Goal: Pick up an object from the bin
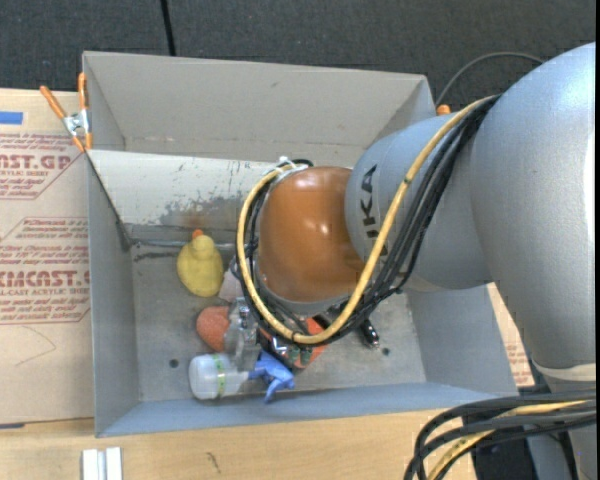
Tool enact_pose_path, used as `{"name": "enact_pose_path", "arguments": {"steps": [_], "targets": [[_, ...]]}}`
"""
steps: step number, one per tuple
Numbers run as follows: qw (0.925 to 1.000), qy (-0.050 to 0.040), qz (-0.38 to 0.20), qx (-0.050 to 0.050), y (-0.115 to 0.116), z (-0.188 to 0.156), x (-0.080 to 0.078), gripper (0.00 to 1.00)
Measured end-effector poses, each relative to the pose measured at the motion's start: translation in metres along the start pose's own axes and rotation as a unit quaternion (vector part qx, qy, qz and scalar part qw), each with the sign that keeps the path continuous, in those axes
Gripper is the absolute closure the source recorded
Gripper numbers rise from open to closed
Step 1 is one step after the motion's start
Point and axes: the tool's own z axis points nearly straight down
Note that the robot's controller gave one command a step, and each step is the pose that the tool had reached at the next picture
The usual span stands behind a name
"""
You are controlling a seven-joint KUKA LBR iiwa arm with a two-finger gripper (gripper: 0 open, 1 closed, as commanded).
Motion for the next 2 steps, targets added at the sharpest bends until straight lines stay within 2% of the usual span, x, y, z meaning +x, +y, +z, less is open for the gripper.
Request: {"name": "enact_pose_path", "arguments": {"steps": [1,2], "targets": [[0.9979,-0.0006,0.065,-0.001,0.005,-0.002,0.001,0.00],[0.9999,-0.0022,0.011,-0.001,0.002,0.015,-0.004,0.00]]}}
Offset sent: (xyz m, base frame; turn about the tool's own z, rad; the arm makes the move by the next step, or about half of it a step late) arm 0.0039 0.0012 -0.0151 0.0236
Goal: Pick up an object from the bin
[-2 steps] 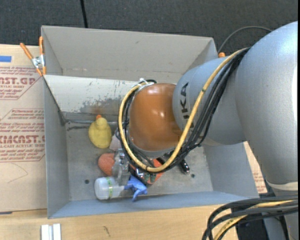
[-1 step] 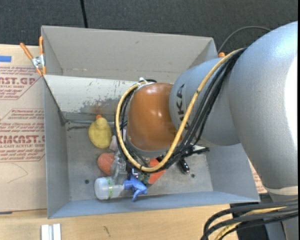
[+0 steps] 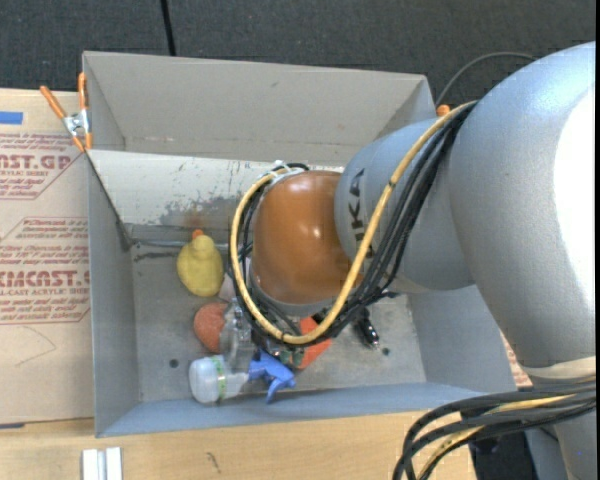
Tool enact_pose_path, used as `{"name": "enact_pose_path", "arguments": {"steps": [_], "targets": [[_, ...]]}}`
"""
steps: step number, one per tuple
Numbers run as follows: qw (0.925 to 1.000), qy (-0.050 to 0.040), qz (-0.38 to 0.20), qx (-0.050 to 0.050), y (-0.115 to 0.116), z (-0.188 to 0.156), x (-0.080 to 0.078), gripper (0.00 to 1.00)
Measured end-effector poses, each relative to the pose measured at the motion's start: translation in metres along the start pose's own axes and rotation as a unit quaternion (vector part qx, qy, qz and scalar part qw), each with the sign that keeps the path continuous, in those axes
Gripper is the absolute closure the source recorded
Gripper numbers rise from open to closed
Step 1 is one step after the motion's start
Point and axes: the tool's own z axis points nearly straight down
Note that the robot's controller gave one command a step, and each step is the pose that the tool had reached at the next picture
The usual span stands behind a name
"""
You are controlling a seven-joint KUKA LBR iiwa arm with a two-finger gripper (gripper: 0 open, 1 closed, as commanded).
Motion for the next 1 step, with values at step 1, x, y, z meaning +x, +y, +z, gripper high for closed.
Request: {"name": "enact_pose_path", "arguments": {"steps": [1], "targets": [[0.9938,-0.0129,0.110,-0.008,0.0040,0.0323,-0.0117,0.00]]}}
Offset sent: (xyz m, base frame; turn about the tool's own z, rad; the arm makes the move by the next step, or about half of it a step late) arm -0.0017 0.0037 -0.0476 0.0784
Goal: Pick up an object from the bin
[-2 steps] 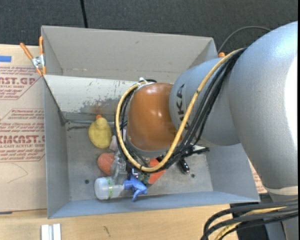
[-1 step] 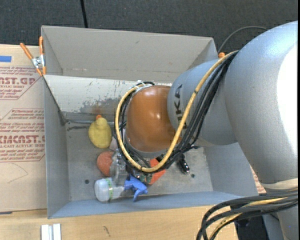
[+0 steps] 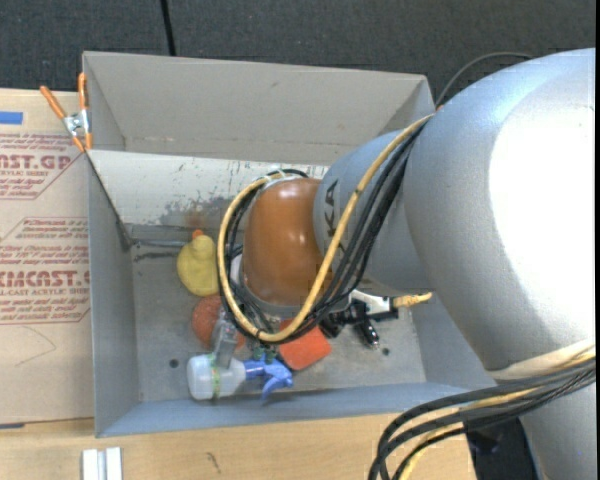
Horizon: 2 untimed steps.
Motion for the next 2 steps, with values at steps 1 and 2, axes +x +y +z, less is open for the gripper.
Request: {"name": "enact_pose_path", "arguments": {"steps": [1,2], "targets": [[1.0000,-0.0040,-0.001,-0.002,0.0009,0.0005,-0.0006,1.00],[1.0000,-0.0040,-0.001,-0.002,0.0009,0.0006,-0.0006,1.00]]}}
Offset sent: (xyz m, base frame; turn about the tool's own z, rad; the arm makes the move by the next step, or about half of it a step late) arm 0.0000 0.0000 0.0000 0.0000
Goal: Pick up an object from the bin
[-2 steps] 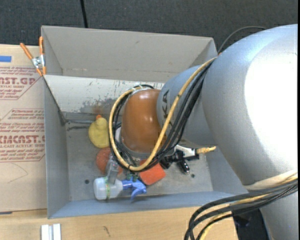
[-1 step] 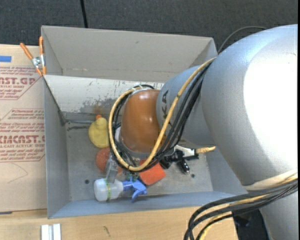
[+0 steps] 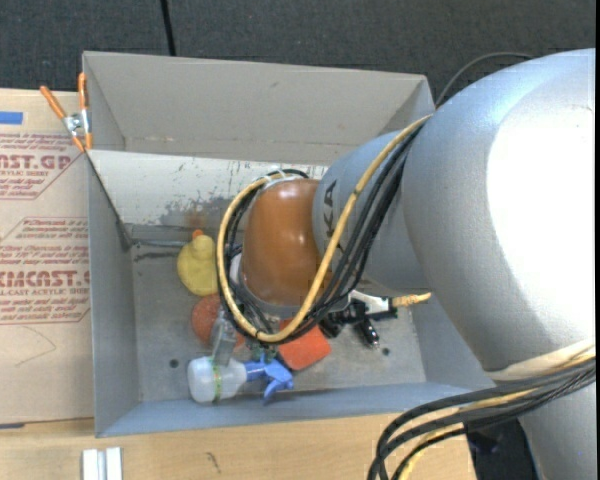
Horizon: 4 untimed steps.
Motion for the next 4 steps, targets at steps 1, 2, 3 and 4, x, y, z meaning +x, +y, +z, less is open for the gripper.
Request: {"name": "enact_pose_path", "arguments": {"steps": [1,2,3,4], "targets": [[1.0000,0.0033,0.000,0.002,0.000,-0.004,0.001,1.00],[0.9999,0.0133,-0.002,0.010,-0.003,-0.017,0.004,1.00],[0.9998,0.0159,-0.001,0.011,-0.002,-0.032,0.003,1.00],[0.9998,0.0168,-0.001,0.012,-0.002,-0.048,0.002,1.00]]}}
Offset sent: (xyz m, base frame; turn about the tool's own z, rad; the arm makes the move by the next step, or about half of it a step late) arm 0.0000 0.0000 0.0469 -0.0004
